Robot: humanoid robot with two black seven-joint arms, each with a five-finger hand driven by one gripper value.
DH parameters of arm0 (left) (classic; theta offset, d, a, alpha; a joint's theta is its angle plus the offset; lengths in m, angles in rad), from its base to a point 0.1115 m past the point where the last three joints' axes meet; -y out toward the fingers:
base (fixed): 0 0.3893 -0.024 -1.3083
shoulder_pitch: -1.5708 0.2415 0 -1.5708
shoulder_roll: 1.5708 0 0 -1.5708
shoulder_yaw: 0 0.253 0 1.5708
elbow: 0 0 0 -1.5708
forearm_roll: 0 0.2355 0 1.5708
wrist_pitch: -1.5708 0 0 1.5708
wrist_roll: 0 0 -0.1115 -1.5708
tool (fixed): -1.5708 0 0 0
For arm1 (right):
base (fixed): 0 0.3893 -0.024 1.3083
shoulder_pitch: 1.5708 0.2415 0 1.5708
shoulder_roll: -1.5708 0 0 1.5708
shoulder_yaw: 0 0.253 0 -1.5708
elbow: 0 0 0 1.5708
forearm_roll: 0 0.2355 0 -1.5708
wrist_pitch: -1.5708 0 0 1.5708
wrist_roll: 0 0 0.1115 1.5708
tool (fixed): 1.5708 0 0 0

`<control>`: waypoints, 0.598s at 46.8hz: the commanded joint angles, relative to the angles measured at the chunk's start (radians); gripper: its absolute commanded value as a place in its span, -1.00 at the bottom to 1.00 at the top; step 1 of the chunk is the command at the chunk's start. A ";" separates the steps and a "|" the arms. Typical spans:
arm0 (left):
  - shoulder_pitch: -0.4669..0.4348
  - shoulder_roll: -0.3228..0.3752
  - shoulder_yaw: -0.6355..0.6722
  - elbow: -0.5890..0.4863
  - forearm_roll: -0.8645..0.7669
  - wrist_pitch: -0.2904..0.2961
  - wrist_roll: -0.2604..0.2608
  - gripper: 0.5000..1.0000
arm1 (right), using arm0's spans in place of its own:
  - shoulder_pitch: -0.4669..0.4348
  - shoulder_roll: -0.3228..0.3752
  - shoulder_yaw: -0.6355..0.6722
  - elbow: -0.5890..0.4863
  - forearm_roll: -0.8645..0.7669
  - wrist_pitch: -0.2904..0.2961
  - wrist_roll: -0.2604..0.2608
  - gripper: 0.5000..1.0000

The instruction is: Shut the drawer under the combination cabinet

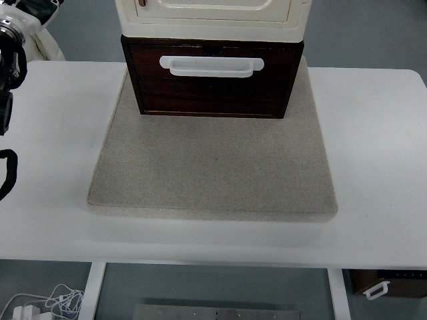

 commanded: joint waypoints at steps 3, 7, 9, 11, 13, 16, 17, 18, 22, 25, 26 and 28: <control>0.037 -0.025 0.000 0.002 -0.004 -0.065 -0.010 0.99 | -0.003 0.000 -0.001 0.000 0.000 0.000 0.000 0.81; 0.045 -0.043 0.000 0.017 -0.014 -0.074 -0.011 0.99 | -0.003 0.000 -0.001 -0.001 0.000 0.000 0.000 0.81; 0.045 -0.051 0.000 0.026 -0.020 -0.074 -0.011 0.99 | -0.004 0.000 -0.001 -0.001 0.000 0.000 0.000 0.81; 0.045 -0.057 -0.001 0.034 -0.034 -0.072 -0.011 0.99 | -0.004 0.000 0.000 -0.001 0.000 0.000 0.000 0.81; 0.045 -0.060 -0.001 0.039 -0.053 -0.072 -0.011 0.99 | -0.004 0.000 0.000 -0.001 0.000 0.000 0.000 0.81; 0.045 -0.065 0.000 0.042 -0.071 -0.068 -0.011 0.99 | -0.004 0.000 0.000 -0.001 0.000 0.000 0.000 0.81; 0.045 -0.071 0.000 0.042 -0.073 -0.066 -0.011 0.99 | -0.004 0.000 0.002 -0.001 0.000 0.000 0.000 0.81; 0.045 -0.077 0.000 0.043 -0.073 -0.065 -0.011 0.99 | -0.004 0.000 0.002 -0.001 0.000 0.000 0.000 0.81; 0.045 -0.092 0.002 0.043 -0.071 -0.062 -0.014 0.99 | -0.004 0.000 0.003 -0.001 0.000 0.000 0.000 0.82; 0.045 -0.097 0.002 0.043 -0.071 -0.062 -0.021 0.99 | -0.004 0.000 0.003 -0.001 0.000 0.000 0.000 0.81; 0.045 -0.098 0.002 0.043 -0.071 -0.060 -0.022 0.99 | -0.003 0.000 0.003 -0.001 0.000 0.000 0.000 0.81; 0.045 -0.103 0.002 0.045 -0.068 -0.059 -0.024 0.99 | -0.004 0.000 0.003 -0.001 0.000 0.000 0.000 0.81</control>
